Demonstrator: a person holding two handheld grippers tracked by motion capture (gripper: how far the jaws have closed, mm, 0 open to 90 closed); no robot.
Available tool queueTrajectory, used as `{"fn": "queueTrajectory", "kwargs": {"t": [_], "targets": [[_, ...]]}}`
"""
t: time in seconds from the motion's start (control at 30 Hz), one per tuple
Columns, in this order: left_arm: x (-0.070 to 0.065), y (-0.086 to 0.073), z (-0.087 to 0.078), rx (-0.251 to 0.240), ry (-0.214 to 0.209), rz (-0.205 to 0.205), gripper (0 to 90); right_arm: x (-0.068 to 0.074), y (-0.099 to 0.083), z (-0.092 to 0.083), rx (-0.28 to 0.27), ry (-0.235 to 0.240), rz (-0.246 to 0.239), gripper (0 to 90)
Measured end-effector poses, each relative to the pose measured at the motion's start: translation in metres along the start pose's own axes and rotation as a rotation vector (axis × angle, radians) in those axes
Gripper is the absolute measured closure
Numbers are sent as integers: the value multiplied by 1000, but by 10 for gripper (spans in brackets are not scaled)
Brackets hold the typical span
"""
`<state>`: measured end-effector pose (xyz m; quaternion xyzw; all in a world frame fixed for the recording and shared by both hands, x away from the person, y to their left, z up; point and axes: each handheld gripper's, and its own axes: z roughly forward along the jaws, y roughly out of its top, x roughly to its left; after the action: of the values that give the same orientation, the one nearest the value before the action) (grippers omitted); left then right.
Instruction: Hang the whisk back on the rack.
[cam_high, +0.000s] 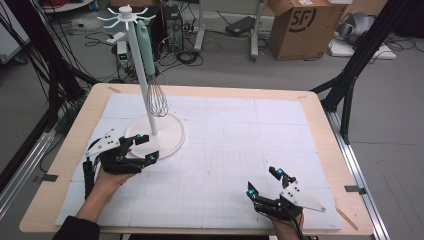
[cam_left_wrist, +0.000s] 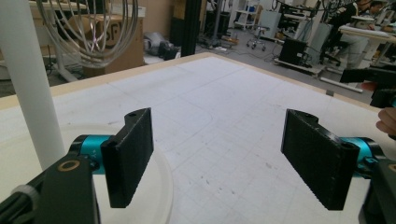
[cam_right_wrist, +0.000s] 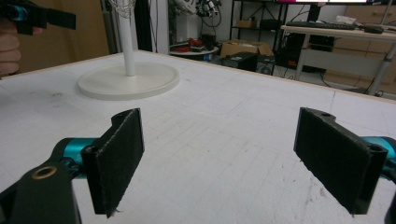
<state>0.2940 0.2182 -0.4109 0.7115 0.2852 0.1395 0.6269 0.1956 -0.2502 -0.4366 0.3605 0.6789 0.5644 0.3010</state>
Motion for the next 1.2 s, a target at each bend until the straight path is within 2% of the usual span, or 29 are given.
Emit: {"fn": "queueTrajectory", "kwargs": {"t": [0.1, 0.17, 0.53, 0.6, 0.7, 0.83, 0.9, 1.0, 1.2], "targets": [[-2, -5, 0, 16, 4, 8, 256, -1, 0, 1, 1, -2, 4, 147], [-4, -10, -1, -6, 3, 8, 257, -2, 0, 1, -2, 1, 9, 147], [-19, -28, -7, 20, 26, 33, 259, -14, -2, 8, 11, -3, 75, 147], [-20, -31, -10, 12, 23, 26, 251, -16, -2, 11, 16, 2, 68, 146], [-21, -36, -13, 2, 36, 19, 227, -16, -4, 14, 38, 27, 82, 145], [-21, -40, -13, 17, 46, 1, 189, -13, -4, 17, 56, 46, 73, 145], [-22, -41, -10, 35, 67, 5, 144, -13, -4, 17, 57, 45, 75, 145], [-22, -43, -7, 58, 72, -2, 132, -13, -4, 17, 59, 47, 81, 142], [-21, -43, -7, 57, 70, -27, 143, -14, -4, 18, 62, 54, 92, 141]]}}
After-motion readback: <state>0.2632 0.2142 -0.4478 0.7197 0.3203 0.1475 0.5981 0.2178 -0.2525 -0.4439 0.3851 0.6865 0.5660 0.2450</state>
